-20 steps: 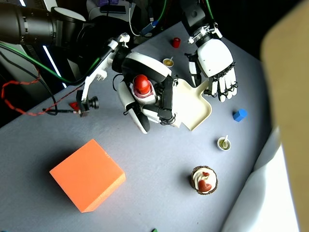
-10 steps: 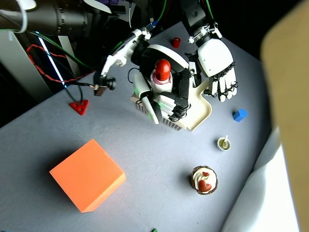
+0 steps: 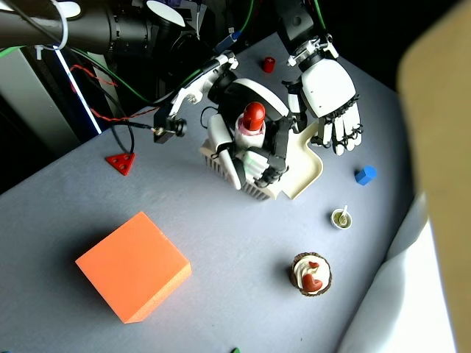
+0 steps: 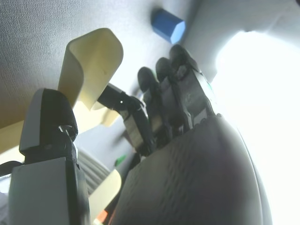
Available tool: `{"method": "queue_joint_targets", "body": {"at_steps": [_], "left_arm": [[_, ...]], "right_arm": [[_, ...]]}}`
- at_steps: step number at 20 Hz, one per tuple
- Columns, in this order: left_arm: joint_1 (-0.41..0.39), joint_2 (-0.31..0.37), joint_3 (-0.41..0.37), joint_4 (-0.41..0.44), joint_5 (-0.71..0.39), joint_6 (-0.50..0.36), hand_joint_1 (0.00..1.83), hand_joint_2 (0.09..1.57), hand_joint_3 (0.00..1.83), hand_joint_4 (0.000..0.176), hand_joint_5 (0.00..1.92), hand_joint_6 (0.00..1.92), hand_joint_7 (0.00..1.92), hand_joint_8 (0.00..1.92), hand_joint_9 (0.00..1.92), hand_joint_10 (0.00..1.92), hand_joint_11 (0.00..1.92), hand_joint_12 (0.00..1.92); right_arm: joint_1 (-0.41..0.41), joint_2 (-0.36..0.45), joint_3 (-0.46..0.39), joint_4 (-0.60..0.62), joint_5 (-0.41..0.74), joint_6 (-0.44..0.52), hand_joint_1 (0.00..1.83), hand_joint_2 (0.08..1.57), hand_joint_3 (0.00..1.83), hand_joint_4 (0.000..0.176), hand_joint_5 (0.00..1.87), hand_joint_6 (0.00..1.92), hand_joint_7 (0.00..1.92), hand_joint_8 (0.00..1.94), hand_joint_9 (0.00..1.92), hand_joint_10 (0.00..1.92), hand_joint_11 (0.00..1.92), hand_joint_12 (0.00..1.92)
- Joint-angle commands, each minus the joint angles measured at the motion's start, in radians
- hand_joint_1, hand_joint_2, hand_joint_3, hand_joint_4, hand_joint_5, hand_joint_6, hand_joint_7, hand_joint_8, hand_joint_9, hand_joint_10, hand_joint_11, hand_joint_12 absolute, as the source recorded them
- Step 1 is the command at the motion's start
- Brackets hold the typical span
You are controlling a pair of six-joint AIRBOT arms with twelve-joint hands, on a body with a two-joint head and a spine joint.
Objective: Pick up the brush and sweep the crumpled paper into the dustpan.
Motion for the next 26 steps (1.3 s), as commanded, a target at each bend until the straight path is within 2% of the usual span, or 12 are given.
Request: {"method": "queue_joint_targets", "body": {"at_steps": [1, 9, 13, 19, 26], "left_arm": [[-0.011, 0.009, 0.007, 0.042, -0.075, 0.004, 1.13, 1.13, 0.0, 0.0, 0.96, 1.0, 0.47, 0.0, 0.35, 0.0, 0.31, 0.03], [-0.009, 0.009, 0.008, 0.044, -0.074, 0.005, 1.11, 1.14, 0.0, 0.0, 0.94, 1.03, 0.45, 0.0, 0.33, 0.0, 0.31, 0.03], [-0.008, 0.008, 0.007, 0.043, -0.077, 0.005, 1.1, 1.14, 0.0, 0.0, 0.94, 1.05, 0.45, 0.0, 0.33, 0.0, 0.29, 0.02], [-0.007, 0.006, 0.007, 0.042, -0.08, 0.005, 1.12, 1.12, 0.0, 0.0, 0.98, 0.98, 0.47, 0.0, 0.36, 0.0, 0.33, 0.04], [-0.007, 0.006, 0.007, 0.041, -0.081, 0.005, 1.12, 1.13, 0.0, 0.0, 0.97, 1.0, 0.46, 0.0, 0.35, 0.0, 0.3, 0.04]], "right_arm": [[0.009, -0.005, 0.021, -0.1, -0.052, -0.023, 1.66, 1.14, 0.0, 0.176, 1.07, 1.92, 1.1, 1.94, 1.11, 1.92, 1.06, 1.92], [0.015, -0.111, 0.146, -0.101, -0.037, -0.021, 1.64, 1.13, 0.0, 0.176, 1.04, 1.92, 1.09, 1.94, 1.08, 1.92, 1.05, 1.92], [0.021, -0.135, 0.183, -0.136, -0.021, 0.027, 1.65, 1.13, 0.0, 0.176, 1.04, 1.92, 1.08, 1.94, 1.09, 1.92, 1.07, 1.92], [0.023, -0.138, 0.194, -0.242, 0.014, 0.116, 1.65, 1.12, 0.0, 0.176, 1.05, 1.92, 1.1, 1.94, 1.11, 1.92, 1.09, 1.92], [0.025, -0.138, 0.202, -0.334, -0.001, 0.227, 1.67, 1.13, 0.0, 0.176, 1.04, 1.92, 1.08, 1.94, 1.1, 1.92, 1.12, 1.92]]}}
